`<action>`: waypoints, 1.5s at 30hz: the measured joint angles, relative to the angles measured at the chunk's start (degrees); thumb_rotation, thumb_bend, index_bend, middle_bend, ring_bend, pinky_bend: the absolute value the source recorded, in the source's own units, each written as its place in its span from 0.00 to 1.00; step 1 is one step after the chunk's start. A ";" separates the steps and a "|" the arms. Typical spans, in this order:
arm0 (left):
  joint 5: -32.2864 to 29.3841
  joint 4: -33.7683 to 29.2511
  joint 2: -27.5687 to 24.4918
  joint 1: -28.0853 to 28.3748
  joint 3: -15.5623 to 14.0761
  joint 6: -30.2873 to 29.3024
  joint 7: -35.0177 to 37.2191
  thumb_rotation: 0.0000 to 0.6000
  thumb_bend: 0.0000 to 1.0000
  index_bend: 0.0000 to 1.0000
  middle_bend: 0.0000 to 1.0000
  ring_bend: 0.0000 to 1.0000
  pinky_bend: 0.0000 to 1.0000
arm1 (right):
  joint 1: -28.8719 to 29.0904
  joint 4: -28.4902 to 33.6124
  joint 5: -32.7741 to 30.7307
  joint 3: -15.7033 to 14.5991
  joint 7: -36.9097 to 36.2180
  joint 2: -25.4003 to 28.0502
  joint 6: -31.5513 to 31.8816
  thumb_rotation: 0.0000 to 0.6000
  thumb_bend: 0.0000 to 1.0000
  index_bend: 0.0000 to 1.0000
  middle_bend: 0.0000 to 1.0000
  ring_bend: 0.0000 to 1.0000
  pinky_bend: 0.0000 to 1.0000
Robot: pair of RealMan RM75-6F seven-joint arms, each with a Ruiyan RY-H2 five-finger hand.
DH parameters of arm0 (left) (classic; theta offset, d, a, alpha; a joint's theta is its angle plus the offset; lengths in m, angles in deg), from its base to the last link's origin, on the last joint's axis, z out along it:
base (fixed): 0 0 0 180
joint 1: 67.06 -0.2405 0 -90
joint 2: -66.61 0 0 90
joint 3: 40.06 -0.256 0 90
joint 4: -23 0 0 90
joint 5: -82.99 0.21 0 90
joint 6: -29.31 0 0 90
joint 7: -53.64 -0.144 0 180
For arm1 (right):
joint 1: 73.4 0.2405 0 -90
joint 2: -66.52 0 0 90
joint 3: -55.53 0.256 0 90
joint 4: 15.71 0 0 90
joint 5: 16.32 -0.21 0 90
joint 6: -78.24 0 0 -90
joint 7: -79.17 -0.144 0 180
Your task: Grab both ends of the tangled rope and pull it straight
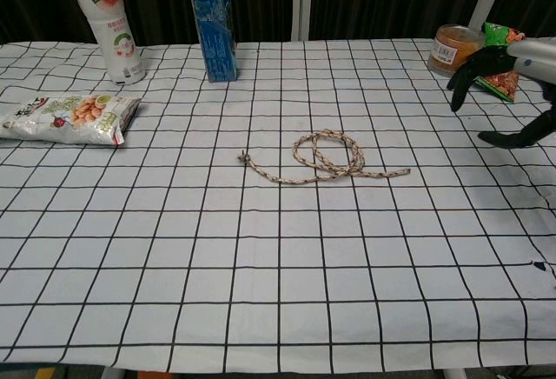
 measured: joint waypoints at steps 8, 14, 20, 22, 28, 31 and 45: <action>-0.33 1.73 0.54 0.27 -0.06 1.01 1.86 1.00 0.18 0.21 0.10 0.00 0.00 | 4.13 -4.59 -4.73 0.70 6.99 -8.25 -2.83 1.00 0.22 0.45 0.21 0.00 0.00; -0.18 2.58 0.91 0.57 0.00 1.32 2.74 1.00 0.18 0.21 0.10 0.00 0.00 | 5.78 -6.87 -7.11 -0.01 10.31 -12.35 -3.91 1.00 0.24 0.46 0.21 0.00 0.00; -0.28 3.17 1.11 0.44 -0.07 1.26 3.38 1.00 0.19 0.21 0.10 0.00 0.00 | 6.91 -9.01 -8.47 -0.52 11.45 -14.56 -4.67 1.00 0.30 0.48 0.21 0.00 0.00; -0.30 3.26 1.14 0.41 -0.10 1.27 3.49 1.00 0.19 0.21 0.10 0.00 0.00 | 7.31 -9.86 -8.70 -0.53 11.61 -15.15 -4.81 1.00 0.32 0.48 0.21 0.00 0.00; -0.35 3.50 1.28 0.39 -0.10 1.27 3.70 1.00 0.18 0.21 0.10 0.00 0.00 | 8.18 -11.73 -9.13 -0.69 11.87 -16.69 -4.98 1.00 0.34 0.50 0.21 0.00 0.00; -0.57 3.63 1.34 0.29 -0.12 1.32 3.91 1.00 0.18 0.21 0.10 0.00 0.00 | 8.29 -12.24 -9.32 -0.91 11.71 -17.20 -4.87 1.00 0.34 0.51 0.21 0.00 0.00; -0.84 3.94 1.39 0.22 -0.14 1.65 4.63 1.00 0.18 0.21 0.10 0.00 0.00 | 8.32 -11.58 -9.43 -1.65 10.75 -16.67 -4.39 1.00 0.34 0.51 0.20 0.00 0.00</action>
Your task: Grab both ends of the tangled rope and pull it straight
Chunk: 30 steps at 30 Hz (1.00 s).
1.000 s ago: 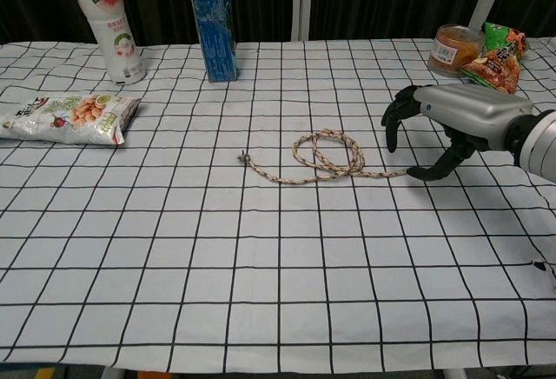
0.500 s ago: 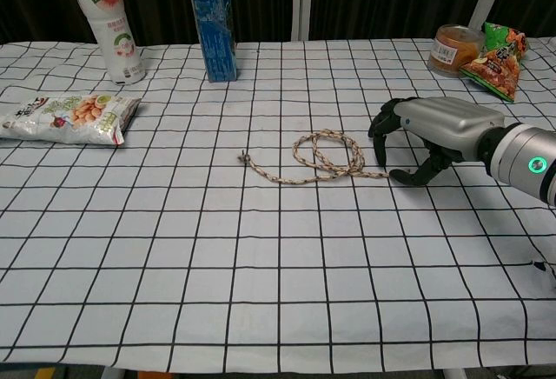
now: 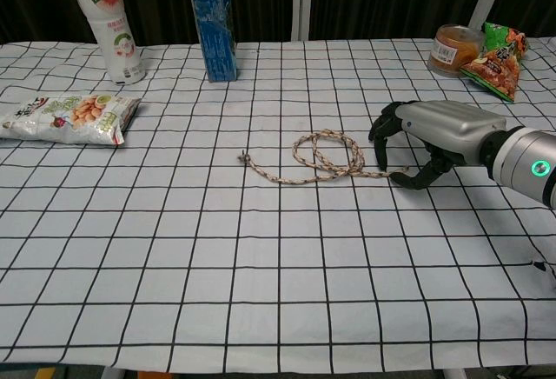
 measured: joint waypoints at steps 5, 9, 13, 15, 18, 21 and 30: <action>-0.08 0.10 0.08 -0.07 0.02 -0.06 0.18 1.00 0.18 0.21 0.10 0.00 0.00 | 0.69 -0.81 -0.82 -0.09 0.65 -0.50 -1.02 1.00 0.35 0.51 0.20 0.00 0.00; -0.25 0.23 0.11 -0.20 0.02 -0.10 0.32 1.00 0.18 0.21 0.10 0.00 0.00 | 0.93 -1.11 -1.15 -0.06 0.80 -0.86 -1.06 1.00 0.37 0.52 0.20 0.00 0.00; -0.23 0.40 0.24 -0.23 0.02 -0.12 0.42 1.00 0.18 0.21 0.10 0.00 0.00 | 1.02 -1.28 -1.38 -0.18 0.90 -1.00 -1.07 1.00 0.37 0.52 0.20 0.00 0.00; -0.22 0.50 0.28 -0.21 0.02 -0.08 0.51 1.00 0.18 0.21 0.10 0.00 0.00 | 1.07 -1.37 -1.54 -0.23 0.98 -1.11 -1.10 1.00 0.38 0.53 0.20 0.00 0.00; -0.21 0.68 0.34 -0.20 0.05 -0.08 0.61 1.00 0.18 0.21 0.10 0.00 0.00 | 1.09 -1.43 -1.56 -0.35 1.14 -1.25 -0.94 1.00 0.39 0.55 0.21 0.00 0.00; -0.18 0.81 0.37 -0.19 0.05 -0.06 0.74 1.00 0.18 0.21 0.10 0.00 0.00 | 1.02 -1.50 -1.53 -0.46 1.25 -1.44 -0.59 1.00 0.39 0.57 0.21 0.00 0.00; 0.94 1.15 0.28 0.40 0.15 -0.14 0.88 1.00 0.18 0.21 0.10 0.00 0.00 | -0.21 -0.97 -0.80 -0.66 1.10 -1.73 2.67 1.00 0.42 0.60 0.20 0.00 0.00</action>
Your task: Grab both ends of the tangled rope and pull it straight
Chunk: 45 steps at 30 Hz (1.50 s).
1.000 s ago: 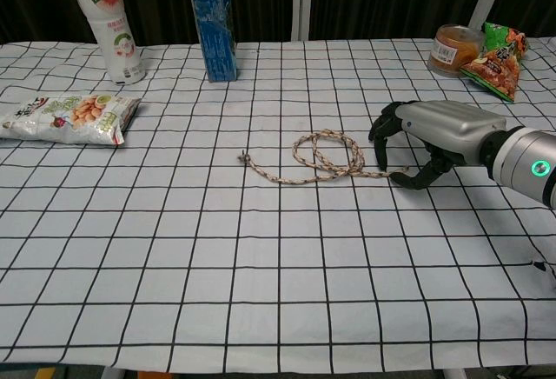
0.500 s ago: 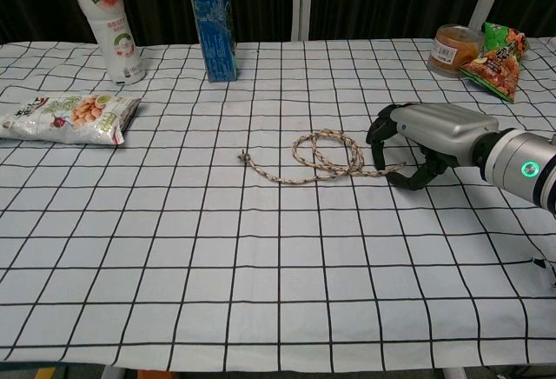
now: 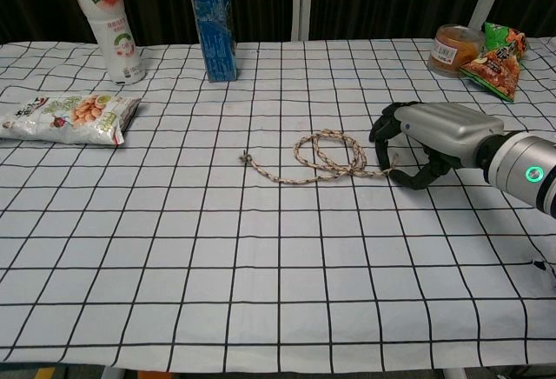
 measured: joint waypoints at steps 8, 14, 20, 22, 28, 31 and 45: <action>5.02 -1.63 -2.00 4.37 0.55 1.79 2.83 1.00 0.17 0.21 0.10 0.00 0.00 | -1.76 3.66 2.75 0.14 -0.37 1.60 5.40 1.00 0.47 0.63 0.20 0.00 0.00; 8.96 -3.99 -3.84 11.85 1.33 8.79 8.35 1.00 0.16 0.25 0.10 0.00 0.00 | -2.76 6.35 3.64 0.47 1.50 3.28 7.97 1.00 0.48 0.64 0.21 0.00 0.00; 10.90 -5.42 -3.05 21.40 2.37 19.81 12.78 1.00 0.16 0.30 0.10 0.00 0.00 | -2.76 6.59 2.79 1.01 2.96 3.48 7.95 1.00 0.48 0.64 0.19 0.00 0.00; 10.75 -5.48 -2.05 24.32 2.76 23.59 13.94 1.00 0.16 0.31 0.10 0.00 0.00 | -2.62 6.24 2.51 1.21 3.14 3.24 7.75 1.00 0.48 0.64 0.19 0.00 0.00; 7.72 -3.06 4.71 33.19 4.33 34.72 14.87 1.00 0.16 0.36 0.10 0.00 0.00 | -2.14 4.71 1.98 1.88 3.44 2.56 7.39 1.00 0.49 0.64 0.19 0.00 0.00; 5.55 -0.43 9.20 36.45 5.16 37.83 14.47 1.00 0.16 0.36 0.10 0.00 0.00 | -1.72 4.18 1.69 2.24 3.80 2.44 6.99 1.00 0.49 0.64 0.19 0.00 0.00; -0.39 10.43 23.33 46.15 7.47 43.08 5.01 1.00 0.17 0.41 0.10 0.00 0.00 | -0.93 4.56 0.67 2.56 6.02 2.38 6.40 1.00 0.50 0.64 0.19 0.00 0.00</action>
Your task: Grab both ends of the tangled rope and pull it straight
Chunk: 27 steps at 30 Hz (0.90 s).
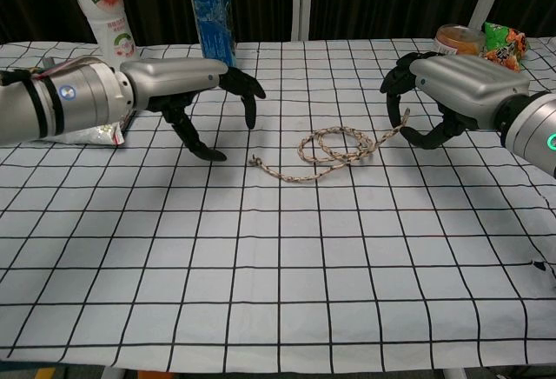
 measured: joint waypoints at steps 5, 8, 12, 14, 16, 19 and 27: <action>-2.11 1.56 3.14 2.21 0.54 1.04 -2.30 1.00 0.17 0.44 0.10 0.00 0.00 | 0.05 -0.04 -0.18 0.01 -0.04 0.02 -0.06 1.00 0.50 0.64 0.19 0.00 0.00; -2.98 2.43 4.76 3.13 0.73 1.23 -3.57 1.00 0.18 0.44 0.10 0.00 0.00 | 0.15 -0.07 -0.24 0.02 -0.10 0.16 -0.24 1.00 0.51 0.64 0.19 0.00 0.00; -4.11 4.08 6.79 4.15 0.67 1.51 -5.44 1.00 0.20 0.45 0.10 0.00 0.00 | 0.22 0.06 -0.50 0.05 -0.20 0.39 -0.47 1.00 0.51 0.64 0.19 0.00 0.00; -4.95 5.00 7.65 4.63 0.52 1.98 -6.25 1.00 0.22 0.46 0.10 0.00 0.00 | 0.20 0.06 -0.53 0.04 -0.25 0.41 -0.40 1.00 0.51 0.64 0.19 0.00 0.00; -5.49 5.57 8.33 4.87 0.39 2.09 -6.74 1.00 0.23 0.47 0.10 0.00 0.00 | 0.15 0.09 -0.55 0.02 -0.30 0.41 -0.29 1.00 0.51 0.64 0.19 0.00 0.00; -5.97 6.39 9.10 5.13 0.10 1.95 -7.54 1.00 0.24 0.48 0.10 0.00 0.00 | 0.14 0.08 -0.57 -0.04 -0.31 0.43 -0.26 1.00 0.51 0.64 0.19 0.00 0.00; -7.15 6.75 9.60 5.51 -0.34 1.76 -8.22 1.00 0.30 0.50 0.10 0.00 0.00 | 0.12 -0.03 -0.57 -0.12 -0.54 0.42 -0.18 1.00 0.51 0.64 0.19 0.00 0.00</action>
